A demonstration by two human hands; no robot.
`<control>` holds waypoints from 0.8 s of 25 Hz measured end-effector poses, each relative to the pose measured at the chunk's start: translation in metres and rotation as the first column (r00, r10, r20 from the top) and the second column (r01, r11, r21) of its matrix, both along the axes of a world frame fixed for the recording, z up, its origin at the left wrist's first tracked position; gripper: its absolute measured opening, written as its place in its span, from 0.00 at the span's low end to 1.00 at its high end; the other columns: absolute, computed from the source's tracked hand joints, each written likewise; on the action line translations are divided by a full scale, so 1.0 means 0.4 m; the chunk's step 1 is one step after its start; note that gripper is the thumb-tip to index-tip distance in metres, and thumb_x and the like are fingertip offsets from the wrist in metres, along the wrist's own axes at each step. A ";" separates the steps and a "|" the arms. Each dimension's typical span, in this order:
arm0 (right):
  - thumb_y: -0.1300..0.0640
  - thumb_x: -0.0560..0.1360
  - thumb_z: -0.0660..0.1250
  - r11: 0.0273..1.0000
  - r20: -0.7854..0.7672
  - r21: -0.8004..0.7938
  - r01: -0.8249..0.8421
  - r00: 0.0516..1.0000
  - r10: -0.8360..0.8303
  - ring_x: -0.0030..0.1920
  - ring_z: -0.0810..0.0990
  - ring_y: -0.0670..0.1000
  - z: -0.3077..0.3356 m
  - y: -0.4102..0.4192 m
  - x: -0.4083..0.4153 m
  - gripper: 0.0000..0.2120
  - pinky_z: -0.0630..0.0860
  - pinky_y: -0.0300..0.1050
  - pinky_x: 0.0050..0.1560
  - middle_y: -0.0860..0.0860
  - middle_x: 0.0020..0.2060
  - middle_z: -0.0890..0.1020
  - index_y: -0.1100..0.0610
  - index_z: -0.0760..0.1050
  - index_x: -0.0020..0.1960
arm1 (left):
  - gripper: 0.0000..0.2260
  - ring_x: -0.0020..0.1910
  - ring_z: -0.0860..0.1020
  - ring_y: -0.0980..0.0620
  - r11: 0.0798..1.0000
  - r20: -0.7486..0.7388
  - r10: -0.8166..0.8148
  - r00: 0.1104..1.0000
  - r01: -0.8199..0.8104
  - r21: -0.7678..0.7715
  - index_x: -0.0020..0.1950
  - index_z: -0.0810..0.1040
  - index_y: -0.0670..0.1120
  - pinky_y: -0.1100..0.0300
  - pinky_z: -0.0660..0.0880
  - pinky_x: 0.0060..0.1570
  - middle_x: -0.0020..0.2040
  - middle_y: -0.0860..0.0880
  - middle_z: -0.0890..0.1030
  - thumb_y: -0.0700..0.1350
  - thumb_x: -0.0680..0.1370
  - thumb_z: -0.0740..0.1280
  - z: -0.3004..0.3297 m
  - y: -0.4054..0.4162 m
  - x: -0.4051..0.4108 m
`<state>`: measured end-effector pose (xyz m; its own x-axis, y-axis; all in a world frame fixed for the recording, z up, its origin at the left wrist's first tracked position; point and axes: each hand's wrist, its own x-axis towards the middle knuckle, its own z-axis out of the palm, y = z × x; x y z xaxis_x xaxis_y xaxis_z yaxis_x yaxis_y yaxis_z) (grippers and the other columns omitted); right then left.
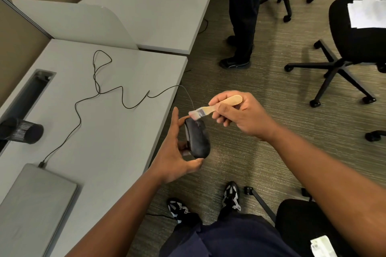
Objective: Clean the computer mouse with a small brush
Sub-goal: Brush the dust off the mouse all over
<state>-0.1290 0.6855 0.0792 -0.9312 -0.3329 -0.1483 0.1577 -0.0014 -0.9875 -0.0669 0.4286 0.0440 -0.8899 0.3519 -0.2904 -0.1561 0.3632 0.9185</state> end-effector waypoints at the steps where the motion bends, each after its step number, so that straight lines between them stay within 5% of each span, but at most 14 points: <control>1: 0.59 0.82 0.71 1.000 0.004 -0.012 -0.013 1.000 0.013 0.41 0.85 0.52 -0.004 0.002 0.002 0.05 0.81 0.42 0.38 0.57 0.42 0.88 0.56 0.84 0.56 | 0.66 0.61 0.85 0.54 1.000 -0.008 0.004 1.000 -0.004 0.000 0.84 0.40 0.71 0.55 0.86 0.48 0.78 0.71 0.64 0.41 0.65 0.85 0.003 0.002 0.000; 8: 0.54 0.77 0.71 0.986 0.075 -0.008 -0.164 0.984 0.164 0.43 0.87 0.56 -0.017 0.065 0.005 0.11 0.84 0.42 0.42 0.62 0.44 0.88 0.59 0.84 0.55 | 0.60 0.67 0.82 0.57 0.999 -0.024 0.034 0.999 -0.034 -0.010 0.87 0.48 0.60 0.57 0.84 0.56 0.77 0.74 0.65 0.33 0.69 0.83 -0.004 -0.020 -0.014; 12: 0.53 0.76 0.75 0.999 0.058 -0.039 0.001 0.998 0.001 0.41 0.85 0.52 -0.021 0.067 -0.003 0.08 0.82 0.41 0.40 0.57 0.42 0.88 0.57 0.85 0.51 | 0.58 0.68 0.82 0.54 0.999 -0.023 0.039 0.999 -0.039 -0.024 0.87 0.53 0.58 0.55 0.84 0.56 0.80 0.65 0.65 0.29 0.69 0.82 -0.006 -0.023 -0.020; 15: 0.62 0.80 0.72 0.993 0.096 -0.070 0.098 0.991 -0.091 0.40 0.84 0.50 -0.037 0.036 -0.004 0.04 0.81 0.40 0.40 0.56 0.41 0.87 0.60 0.84 0.53 | 0.58 0.69 0.81 0.49 0.999 -0.028 0.036 0.999 -0.036 -0.020 0.87 0.53 0.57 0.52 0.85 0.55 0.83 0.57 0.63 0.32 0.68 0.83 -0.003 -0.011 -0.023; 20: 0.65 0.79 0.71 1.000 0.131 0.018 0.010 0.991 -0.013 0.35 0.83 0.50 -0.039 0.043 -0.005 0.05 0.78 0.40 0.35 0.56 0.36 0.86 0.61 0.86 0.46 | 0.60 0.70 0.78 0.57 0.997 -0.053 0.046 0.998 -0.049 -0.053 0.86 0.50 0.62 0.54 0.84 0.55 0.83 0.61 0.57 0.46 0.64 0.84 0.006 -0.007 -0.022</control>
